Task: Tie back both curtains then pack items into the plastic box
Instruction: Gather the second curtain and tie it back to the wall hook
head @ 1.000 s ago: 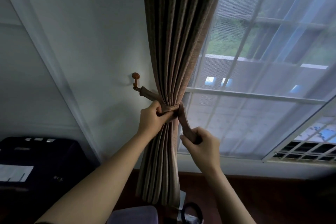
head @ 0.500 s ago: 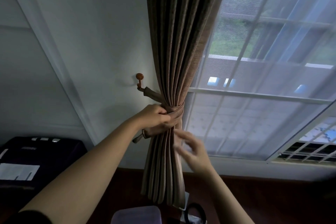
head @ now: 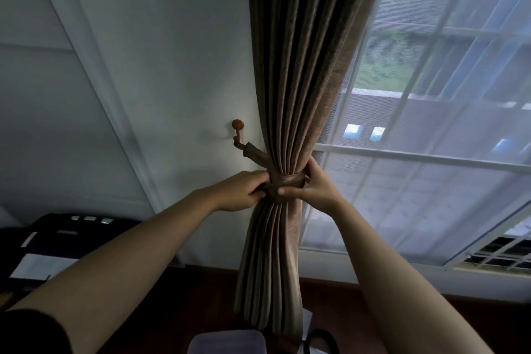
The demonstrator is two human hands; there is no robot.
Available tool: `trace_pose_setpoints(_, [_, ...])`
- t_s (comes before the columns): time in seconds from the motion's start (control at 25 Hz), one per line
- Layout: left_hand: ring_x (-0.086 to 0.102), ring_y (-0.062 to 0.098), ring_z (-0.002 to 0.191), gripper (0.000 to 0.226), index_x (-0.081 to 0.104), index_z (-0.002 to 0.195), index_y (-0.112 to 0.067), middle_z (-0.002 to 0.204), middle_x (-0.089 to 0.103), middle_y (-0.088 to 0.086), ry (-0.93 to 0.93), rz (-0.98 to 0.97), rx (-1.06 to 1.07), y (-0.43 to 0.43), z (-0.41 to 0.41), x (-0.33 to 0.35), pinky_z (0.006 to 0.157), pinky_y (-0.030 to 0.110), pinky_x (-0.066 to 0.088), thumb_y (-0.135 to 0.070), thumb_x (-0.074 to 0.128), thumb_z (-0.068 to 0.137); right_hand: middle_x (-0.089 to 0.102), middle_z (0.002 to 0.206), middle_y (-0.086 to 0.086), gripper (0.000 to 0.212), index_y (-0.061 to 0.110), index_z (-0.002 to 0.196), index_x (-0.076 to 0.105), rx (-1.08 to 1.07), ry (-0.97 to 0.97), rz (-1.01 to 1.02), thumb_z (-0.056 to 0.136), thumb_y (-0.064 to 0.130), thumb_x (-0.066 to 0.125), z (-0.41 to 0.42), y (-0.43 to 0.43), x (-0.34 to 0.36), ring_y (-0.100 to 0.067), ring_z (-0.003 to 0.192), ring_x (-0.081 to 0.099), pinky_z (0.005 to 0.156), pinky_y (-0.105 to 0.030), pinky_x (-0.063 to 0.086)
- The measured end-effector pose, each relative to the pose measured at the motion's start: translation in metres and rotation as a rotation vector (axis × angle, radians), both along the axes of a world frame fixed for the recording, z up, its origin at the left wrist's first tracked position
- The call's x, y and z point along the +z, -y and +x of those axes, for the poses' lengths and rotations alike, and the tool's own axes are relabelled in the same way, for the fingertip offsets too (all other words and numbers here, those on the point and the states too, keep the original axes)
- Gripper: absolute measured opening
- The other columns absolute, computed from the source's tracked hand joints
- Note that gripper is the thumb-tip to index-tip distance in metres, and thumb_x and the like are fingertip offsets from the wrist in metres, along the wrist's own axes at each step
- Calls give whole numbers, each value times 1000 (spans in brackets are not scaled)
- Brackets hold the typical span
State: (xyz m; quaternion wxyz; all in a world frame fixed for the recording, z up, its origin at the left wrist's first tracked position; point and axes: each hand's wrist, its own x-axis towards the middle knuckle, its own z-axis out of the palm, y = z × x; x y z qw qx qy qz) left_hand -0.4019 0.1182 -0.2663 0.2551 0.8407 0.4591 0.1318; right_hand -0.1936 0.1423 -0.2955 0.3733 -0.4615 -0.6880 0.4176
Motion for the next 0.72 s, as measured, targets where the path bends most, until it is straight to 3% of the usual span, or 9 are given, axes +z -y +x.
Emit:
trace_pose_setpoints(0.08, [51, 17, 74, 3, 50, 91, -11, 82, 53, -1, 6, 55, 15, 5, 0, -4, 61, 24, 37, -8, 52, 90, 63, 122, 0, 91, 24, 130, 43, 13, -79, -29, 53, 36, 89, 2, 10, -13, -16, 115, 59, 100, -45, 47])
trace_pose_setpoints(0.2, [47, 7, 65, 10, 48, 85, -15, 73, 49, -9, 6, 2, 17, -10, -2, -24, 58, 23, 35, -7, 53, 89, 57, 122, -4, 80, 17, 135, 39, -68, -267, -167, 68, 23, 81, 0, 10, -48, -14, 112, 58, 94, -31, 52])
trace_pose_setpoints(0.32, [48, 10, 64, 16, 45, 82, -19, 71, 49, -10, 4, 5, 32, -12, -4, -19, 61, 27, 36, -7, 54, 89, 56, 101, -7, 34, 17, 120, 49, -277, -541, -348, 89, 26, 59, -2, 24, -61, -10, 84, 57, 75, -19, 51])
trace_pose_setpoints(0.44, [50, 14, 66, 16, 46, 82, -18, 72, 51, -5, 14, 24, 32, -16, -9, -11, 62, 26, 37, -6, 55, 88, 60, 89, -4, 10, 14, 103, 53, -308, -825, -538, 96, 20, 49, -17, 20, -54, -7, 75, 60, 65, -13, 52])
trace_pose_setpoints(0.6, [52, 16, 68, 17, 47, 81, -19, 74, 54, -2, 28, 11, 35, -17, -8, -13, 63, 27, 38, -7, 56, 88, 60, 91, -6, 12, 16, 101, 50, -375, -1188, -643, 95, 5, 48, -26, 14, -48, -4, 62, 68, 56, -15, 53])
trace_pose_setpoints(0.72, [52, 17, 67, 13, 49, 83, -17, 75, 56, 1, 49, -10, 39, -19, -7, -14, 63, 28, 39, -7, 56, 88, 59, 88, -6, 17, 14, 102, 48, -423, -1247, -768, 95, -1, 46, -26, 4, -52, -7, 55, 66, 48, -16, 52])
